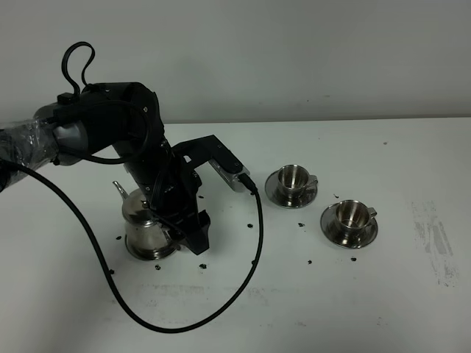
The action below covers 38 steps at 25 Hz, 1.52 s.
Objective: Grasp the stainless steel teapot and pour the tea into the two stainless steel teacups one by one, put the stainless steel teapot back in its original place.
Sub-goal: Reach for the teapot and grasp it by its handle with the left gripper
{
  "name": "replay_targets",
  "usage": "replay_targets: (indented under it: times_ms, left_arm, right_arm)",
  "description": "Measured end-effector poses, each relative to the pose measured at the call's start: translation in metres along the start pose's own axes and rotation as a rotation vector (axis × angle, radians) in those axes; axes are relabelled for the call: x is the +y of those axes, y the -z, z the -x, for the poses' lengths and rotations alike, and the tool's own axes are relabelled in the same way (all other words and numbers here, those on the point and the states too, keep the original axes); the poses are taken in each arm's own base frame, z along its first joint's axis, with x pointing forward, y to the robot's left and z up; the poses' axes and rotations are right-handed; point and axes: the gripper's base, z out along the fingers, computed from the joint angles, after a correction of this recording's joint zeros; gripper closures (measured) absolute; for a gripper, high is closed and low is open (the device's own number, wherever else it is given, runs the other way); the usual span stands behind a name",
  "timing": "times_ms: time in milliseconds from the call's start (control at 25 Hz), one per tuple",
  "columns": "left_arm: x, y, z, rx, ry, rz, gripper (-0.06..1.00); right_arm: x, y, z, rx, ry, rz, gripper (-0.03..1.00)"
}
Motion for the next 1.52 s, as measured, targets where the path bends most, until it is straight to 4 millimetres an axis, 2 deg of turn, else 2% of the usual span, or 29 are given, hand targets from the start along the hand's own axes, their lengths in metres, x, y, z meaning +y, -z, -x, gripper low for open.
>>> replay_targets:
  times_ms: [560,920,1280,1520]
  left_arm:
    - [0.001,0.007,-0.019,0.128,0.044,-0.088,0.33]
    - [0.006,0.007,-0.024,0.176,0.022,-0.036,0.33]
    - [0.004,0.007,-0.021,0.147,0.005,-0.069,0.33]
    - [-0.007,0.006,-0.012,0.063,-0.029,-0.154,0.33]
  right_arm:
    - [0.0,0.0,0.0,0.0,0.0,0.0,0.5]
    - [0.0,0.0,0.0,0.0,0.0,0.0,0.5]
    - [0.0,0.0,0.0,0.001,0.0,0.0,0.5]
    - [0.0,0.0,0.0,0.001,0.0,0.0,0.5]
